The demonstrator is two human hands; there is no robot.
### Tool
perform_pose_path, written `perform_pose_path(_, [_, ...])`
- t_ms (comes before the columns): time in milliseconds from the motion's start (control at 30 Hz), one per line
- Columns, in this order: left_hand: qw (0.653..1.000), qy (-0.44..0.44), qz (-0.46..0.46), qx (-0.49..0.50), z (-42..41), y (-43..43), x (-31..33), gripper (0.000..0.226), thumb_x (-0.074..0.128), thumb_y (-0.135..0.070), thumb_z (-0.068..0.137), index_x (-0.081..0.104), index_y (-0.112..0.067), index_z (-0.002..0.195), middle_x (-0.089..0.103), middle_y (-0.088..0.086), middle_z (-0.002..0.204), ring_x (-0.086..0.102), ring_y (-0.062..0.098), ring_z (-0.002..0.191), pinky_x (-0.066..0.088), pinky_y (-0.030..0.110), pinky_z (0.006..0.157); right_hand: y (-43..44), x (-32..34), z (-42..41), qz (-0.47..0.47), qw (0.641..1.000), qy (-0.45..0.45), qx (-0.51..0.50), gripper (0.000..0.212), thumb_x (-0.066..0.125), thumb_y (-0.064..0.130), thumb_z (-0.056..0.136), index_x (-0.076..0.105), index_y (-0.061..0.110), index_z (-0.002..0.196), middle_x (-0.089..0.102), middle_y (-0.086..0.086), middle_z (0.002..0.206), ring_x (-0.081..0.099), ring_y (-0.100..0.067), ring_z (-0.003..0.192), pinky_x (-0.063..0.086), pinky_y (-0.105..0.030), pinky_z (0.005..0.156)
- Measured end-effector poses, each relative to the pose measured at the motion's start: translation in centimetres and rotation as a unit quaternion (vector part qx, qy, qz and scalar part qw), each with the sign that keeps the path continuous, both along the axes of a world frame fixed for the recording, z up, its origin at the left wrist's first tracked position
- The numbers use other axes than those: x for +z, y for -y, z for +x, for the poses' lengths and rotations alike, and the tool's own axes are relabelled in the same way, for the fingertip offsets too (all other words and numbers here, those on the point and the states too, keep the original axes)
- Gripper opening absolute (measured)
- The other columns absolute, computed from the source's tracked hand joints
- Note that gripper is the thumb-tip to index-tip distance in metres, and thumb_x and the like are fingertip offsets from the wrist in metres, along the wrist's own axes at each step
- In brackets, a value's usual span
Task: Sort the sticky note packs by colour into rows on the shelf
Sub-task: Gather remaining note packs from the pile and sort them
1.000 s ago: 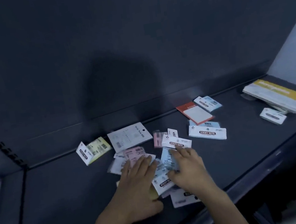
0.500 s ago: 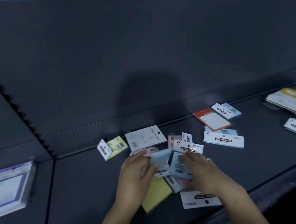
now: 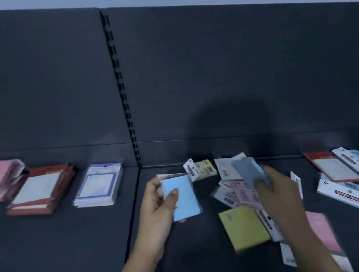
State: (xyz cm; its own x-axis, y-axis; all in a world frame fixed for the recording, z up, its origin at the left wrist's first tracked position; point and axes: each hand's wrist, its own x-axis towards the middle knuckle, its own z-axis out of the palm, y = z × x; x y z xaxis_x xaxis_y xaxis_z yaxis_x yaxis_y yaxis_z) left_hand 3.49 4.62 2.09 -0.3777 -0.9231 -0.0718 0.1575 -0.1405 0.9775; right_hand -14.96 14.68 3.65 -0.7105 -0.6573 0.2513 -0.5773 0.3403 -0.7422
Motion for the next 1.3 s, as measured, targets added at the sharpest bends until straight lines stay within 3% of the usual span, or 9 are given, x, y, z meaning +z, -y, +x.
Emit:
perform_pose_path(100, [0.999,-0.018,0.027,0.03,2.6,0.6,0.3,0.021,0.051,-0.004,0.092,0.054,-0.022,0.104,0.067,-0.004,0.084,0.065,0.008,0.065,0.053,0.03,0.049,3.5,0.4,4.5,-0.113,0.962,0.237,0.08,0.02,0.059,0.006,0.087,0.064,0.024,0.08,0.068,0.004,0.077,0.066,-0.018,0.073,0.05,-0.025,0.056])
perform_pose_path(167, [0.998,-0.031,0.033,0.046,4.5,0.9,0.5,0.023,0.05,-0.002,0.092,0.055,-0.02,0.105,0.069,-0.006,0.084,0.066,0.012,0.07,0.053,0.032,0.051,5.4,-0.1,7.1,-0.127,0.917,0.361,0.11,0.017,0.061,0.005,0.086,0.065,0.022,0.087,0.07,0.007,0.079,0.067,-0.008,0.069,0.05,-0.018,0.053])
perform_pose_path(233, [0.996,-0.049,0.041,0.07,6.9,1.1,0.7,0.026,0.047,0.001,0.092,0.055,-0.02,0.104,0.07,-0.005,0.085,0.066,0.014,0.071,0.051,0.032,0.051,7.2,-0.9,9.7,-0.101,0.89,0.421,0.142,0.02,0.061,0.001,0.084,0.061,0.019,0.094,0.07,0.002,0.084,0.068,-0.011,0.071,0.051,-0.023,0.057])
perform_pose_path(333, [0.989,-0.056,0.043,0.127,11.2,1.3,0.9,0.029,0.043,0.004,0.091,0.056,-0.02,0.101,0.069,-0.002,0.085,0.065,0.014,0.067,0.05,0.031,0.049,9.3,-1.7,14.1,-0.061,0.868,0.456,0.186,0.026,0.062,-0.001,0.082,0.053,0.013,0.102,0.066,-0.01,0.096,0.064,-0.024,0.084,0.049,-0.037,0.071])
perform_pose_path(467, [0.977,-0.044,0.034,0.206,18.2,1.2,1.2,0.027,0.044,0.003,0.092,0.057,-0.017,0.106,0.07,0.0,0.09,0.068,0.016,0.07,0.054,0.03,0.052,11.6,-1.9,21.3,-0.024,0.839,0.478,0.259,0.02,0.059,0.001,0.084,0.05,0.012,0.098,0.064,-0.012,0.094,0.062,-0.024,0.084,0.048,-0.043,0.077])
perform_pose_path(800, [0.945,0.041,0.013,0.323,36.1,2.0,1.3,0.018,0.052,-0.004,0.092,0.055,-0.013,0.107,0.065,0.008,0.099,0.064,0.016,0.075,0.055,0.036,0.062,15.6,0.2,40.9,0.004,0.69,0.636,0.346,0.027,0.042,-0.006,0.09,0.063,0.005,0.102,0.071,-0.014,0.095,0.069,-0.025,0.08,0.057,-0.035,0.066])
perform_pose_path(867, [0.943,0.034,0.023,0.329,38.6,2.5,1.0,0.016,0.052,-0.004,0.092,0.055,-0.011,0.106,0.067,0.007,0.098,0.065,0.015,0.075,0.052,0.027,0.054,16.2,0.0,43.9,0.005,0.675,0.651,0.346,0.025,0.043,-0.003,0.091,0.063,0.002,0.105,0.07,-0.018,0.099,0.068,-0.028,0.087,0.057,-0.036,0.072])
perform_pose_path(1200, [0.916,0.034,0.057,0.395,47.1,9.5,-1.5,0.012,0.047,-0.004,0.095,0.053,-0.012,0.102,0.067,0.005,0.086,0.058,0.022,0.076,0.041,0.032,0.064,22.8,-1.5,53.8,0.058,0.642,0.655,0.394,0.023,0.045,-0.001,0.09,0.066,-0.001,0.098,0.069,-0.02,0.097,0.065,-0.024,0.083,0.052,-0.029,0.071])
perform_pose_path(1300, [0.914,0.049,0.06,0.399,49.4,13.5,-1.5,0.011,0.047,-0.007,0.095,0.053,-0.01,0.104,0.065,0.003,0.087,0.056,0.019,0.075,0.041,0.031,0.065,26.6,-1.8,56.0,0.054,0.665,0.616,0.419,0.025,0.045,-0.001,0.089,0.068,0.004,0.097,0.071,-0.016,0.094,0.065,-0.02,0.081,0.05,-0.03,0.073])
